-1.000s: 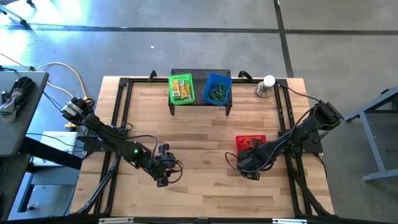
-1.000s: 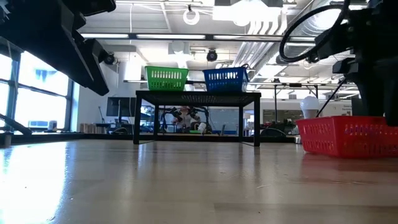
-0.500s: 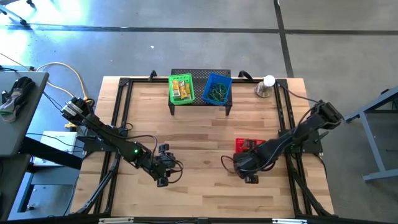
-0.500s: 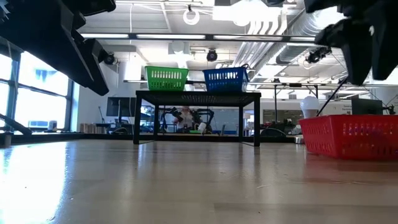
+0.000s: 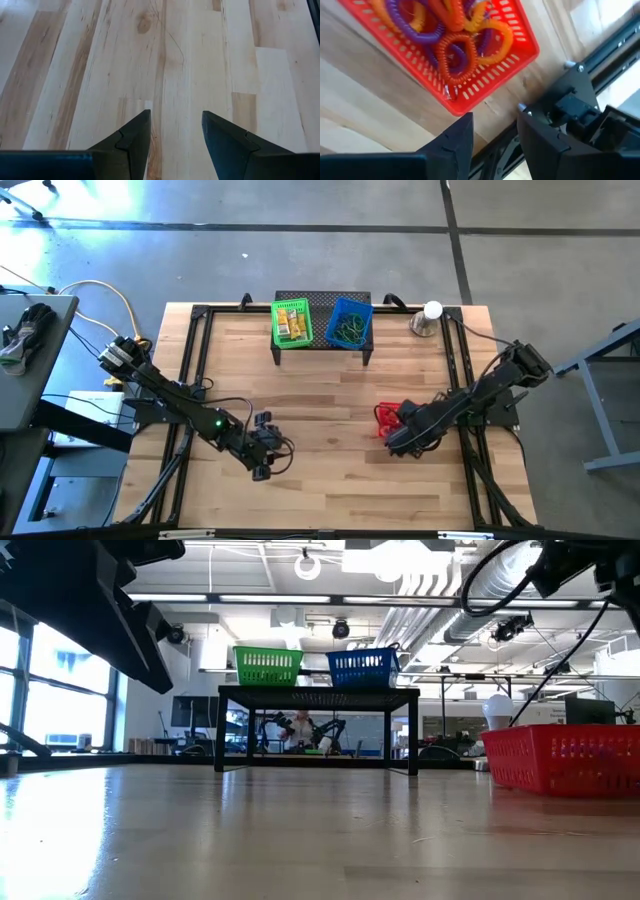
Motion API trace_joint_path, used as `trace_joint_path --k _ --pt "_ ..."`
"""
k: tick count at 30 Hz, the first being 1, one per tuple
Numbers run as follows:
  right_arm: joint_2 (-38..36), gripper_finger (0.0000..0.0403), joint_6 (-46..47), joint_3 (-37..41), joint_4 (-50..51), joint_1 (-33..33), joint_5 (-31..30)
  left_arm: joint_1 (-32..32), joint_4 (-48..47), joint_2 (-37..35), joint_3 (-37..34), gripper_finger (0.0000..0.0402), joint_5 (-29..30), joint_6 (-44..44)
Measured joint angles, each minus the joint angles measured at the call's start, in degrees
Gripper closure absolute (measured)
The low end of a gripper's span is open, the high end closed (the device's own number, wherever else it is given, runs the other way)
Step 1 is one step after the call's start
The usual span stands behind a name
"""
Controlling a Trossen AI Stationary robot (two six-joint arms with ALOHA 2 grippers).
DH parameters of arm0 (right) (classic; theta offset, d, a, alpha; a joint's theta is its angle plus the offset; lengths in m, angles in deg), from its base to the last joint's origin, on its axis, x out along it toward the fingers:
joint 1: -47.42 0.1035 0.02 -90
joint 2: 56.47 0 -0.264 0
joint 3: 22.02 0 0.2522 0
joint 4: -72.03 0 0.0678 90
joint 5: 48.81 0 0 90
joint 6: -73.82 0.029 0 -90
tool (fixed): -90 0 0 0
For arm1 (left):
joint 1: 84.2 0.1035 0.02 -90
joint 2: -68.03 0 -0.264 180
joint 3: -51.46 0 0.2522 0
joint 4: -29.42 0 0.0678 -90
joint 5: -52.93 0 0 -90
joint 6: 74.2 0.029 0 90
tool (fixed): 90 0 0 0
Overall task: Pick & Place Office Desk Supplies
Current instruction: Put the red basket with the spring keychains on the shelf
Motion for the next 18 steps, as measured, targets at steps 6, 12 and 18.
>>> trace_joint_path --k 6,12,18 --pt "0.0 0.0261 7.8 2.9 -0.1 -0.4 0.8 0.0 0.0 0.0 0.0 0.0232 -0.1 -1.1" --pt "-0.9 0.0261 10.1 7.6 -1.1 -1.2 1.6 -0.4 0.0 0.0 0.0 0.0232 -0.2 -1.1" --pt "-5.7 0.0261 11.2 10.6 -2.0 -2.9 0.8 -0.4 0.0 0.0 0.0 0.0232 -0.2 -1.1"
